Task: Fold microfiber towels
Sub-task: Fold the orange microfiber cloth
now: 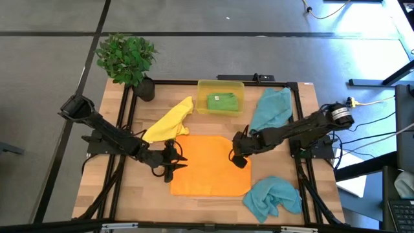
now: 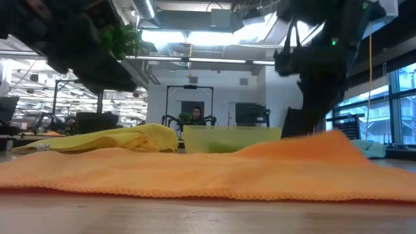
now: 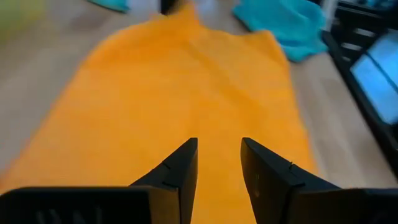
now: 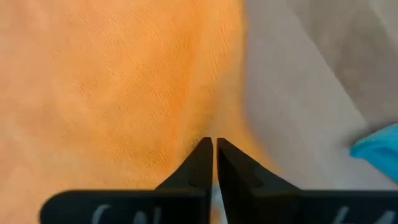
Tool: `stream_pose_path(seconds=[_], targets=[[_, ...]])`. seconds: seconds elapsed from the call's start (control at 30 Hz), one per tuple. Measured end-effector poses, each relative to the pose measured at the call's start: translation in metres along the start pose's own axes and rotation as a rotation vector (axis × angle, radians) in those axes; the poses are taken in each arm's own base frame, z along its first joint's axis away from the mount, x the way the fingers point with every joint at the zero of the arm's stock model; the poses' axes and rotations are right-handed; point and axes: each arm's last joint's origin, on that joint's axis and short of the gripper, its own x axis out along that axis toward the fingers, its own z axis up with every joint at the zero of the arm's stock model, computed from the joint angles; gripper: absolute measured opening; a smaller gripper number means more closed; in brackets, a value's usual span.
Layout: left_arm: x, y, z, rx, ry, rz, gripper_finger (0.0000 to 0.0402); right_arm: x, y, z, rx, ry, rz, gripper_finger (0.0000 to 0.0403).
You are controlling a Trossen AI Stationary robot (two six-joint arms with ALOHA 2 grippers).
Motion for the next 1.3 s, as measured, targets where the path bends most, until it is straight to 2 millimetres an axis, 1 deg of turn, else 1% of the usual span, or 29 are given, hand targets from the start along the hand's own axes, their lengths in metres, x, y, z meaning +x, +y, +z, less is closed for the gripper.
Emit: stream_pose_path(seconds=[0.1,0.23,0.33,0.47,0.53,0.63,0.73,0.83,0.97,1.1,1.2,1.3], targets=[[-0.004,-0.009,-0.004,0.02,0.011,-0.043,0.0114,-0.01,0.003,-0.001,-0.052,-0.035,0.026,0.0038],[-0.011,-0.021,-0.01,0.048,0.022,-0.097,0.0114,-0.015,0.01,-0.007,-0.159,-0.05,0.047,0.0045],[-0.017,-0.031,-0.016,0.072,0.033,-0.141,0.0114,-0.017,0.02,-0.014,-0.264,-0.061,0.094,0.0046],[-0.024,-0.042,-0.023,0.101,0.046,-0.192,0.0114,-0.022,0.044,-0.031,-0.428,-0.089,0.199,0.0046],[-0.028,-0.046,-0.025,0.113,0.044,-0.2,0.0114,-0.023,0.054,-0.04,-0.467,-0.1,0.232,0.0051],[-0.032,-0.052,-0.027,0.125,0.036,-0.207,0.0114,-0.024,0.065,-0.054,-0.489,-0.097,0.264,0.007],[-0.034,-0.062,-0.022,0.139,0.027,-0.215,0.0114,-0.025,0.072,-0.068,-0.503,-0.073,0.274,0.0104],[-0.03,-0.074,-0.02,0.206,0.07,-0.19,0.0114,-0.028,0.077,-0.079,-0.527,-0.063,0.288,0.014],[-0.016,-0.091,-0.02,0.263,0.151,-0.166,0.0114,-0.032,0.082,-0.091,-0.568,-0.059,0.306,0.0173],[-0.002,-0.105,-0.025,0.31,0.226,-0.173,0.0119,-0.036,0.086,-0.102,-0.578,-0.054,0.321,0.0181],[0.003,-0.113,-0.028,0.343,0.267,-0.161,0.0132,-0.039,0.089,-0.109,-0.584,-0.052,0.329,0.0181],[0.005,-0.118,-0.027,0.345,0.278,-0.158,0.0151,-0.04,0.089,-0.113,-0.582,-0.076,0.309,0.0181]])
